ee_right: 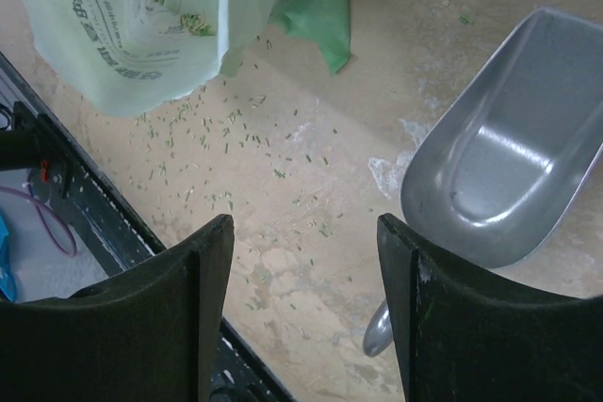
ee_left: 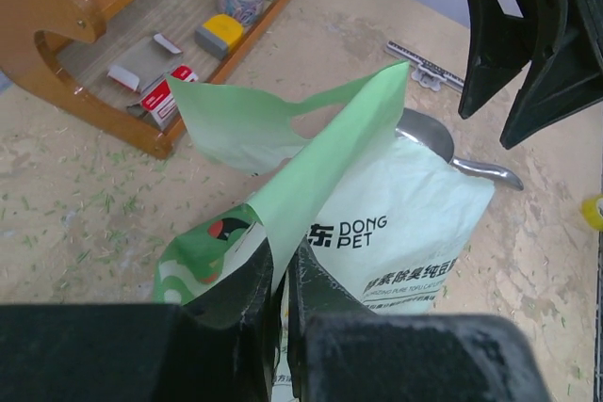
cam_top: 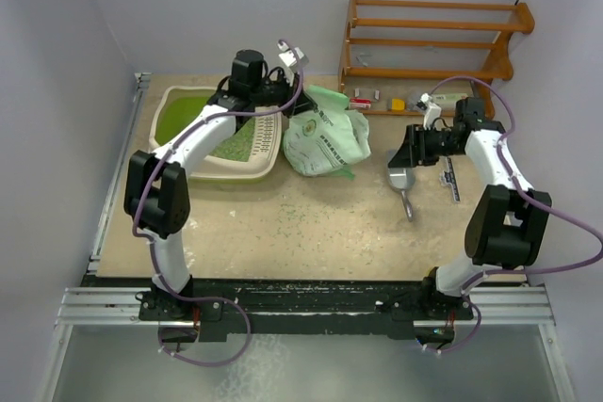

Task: Fill the litter box with clean litter
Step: Adjust the cat litter bag at the center of the board.

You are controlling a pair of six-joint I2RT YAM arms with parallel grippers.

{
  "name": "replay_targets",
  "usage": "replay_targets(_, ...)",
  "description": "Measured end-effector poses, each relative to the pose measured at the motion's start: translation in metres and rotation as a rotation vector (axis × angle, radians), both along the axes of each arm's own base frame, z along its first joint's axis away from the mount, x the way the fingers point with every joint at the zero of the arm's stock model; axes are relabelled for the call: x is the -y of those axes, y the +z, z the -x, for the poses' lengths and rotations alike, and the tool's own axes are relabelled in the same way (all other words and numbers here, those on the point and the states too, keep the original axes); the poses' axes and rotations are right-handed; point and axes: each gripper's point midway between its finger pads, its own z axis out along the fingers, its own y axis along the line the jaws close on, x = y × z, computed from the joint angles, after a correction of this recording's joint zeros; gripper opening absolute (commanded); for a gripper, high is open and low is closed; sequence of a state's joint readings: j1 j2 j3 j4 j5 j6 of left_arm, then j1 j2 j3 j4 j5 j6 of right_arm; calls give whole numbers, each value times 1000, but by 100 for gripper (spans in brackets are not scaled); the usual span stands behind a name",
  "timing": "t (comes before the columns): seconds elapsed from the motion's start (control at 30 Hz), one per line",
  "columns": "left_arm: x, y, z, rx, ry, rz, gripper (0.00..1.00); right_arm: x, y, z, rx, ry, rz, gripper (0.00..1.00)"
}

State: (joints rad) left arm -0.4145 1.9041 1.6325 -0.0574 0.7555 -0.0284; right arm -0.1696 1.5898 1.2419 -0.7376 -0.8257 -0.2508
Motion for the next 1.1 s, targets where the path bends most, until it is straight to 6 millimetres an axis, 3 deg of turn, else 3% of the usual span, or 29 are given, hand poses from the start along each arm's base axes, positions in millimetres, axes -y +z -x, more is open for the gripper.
replay_targets(0.33,-54,-9,-15,-9,142,-45,3,-16,0,-26,180,73,-24,54)
replay_targets(0.6,-79,-17,-25,-8,204,-93,3,-59,-6,-26,322,218,-9,52)
replay_targets(0.7,-87,-20,-27,-15,223,-107,3,-73,0,-31,368,253,-15,51)
replay_targets(0.83,-98,-25,-30,-32,246,-120,3,-77,12,-48,417,242,-29,49)
replay_targets(1.1,-106,-28,-32,-39,260,-134,3,-91,49,-68,482,249,-86,49)
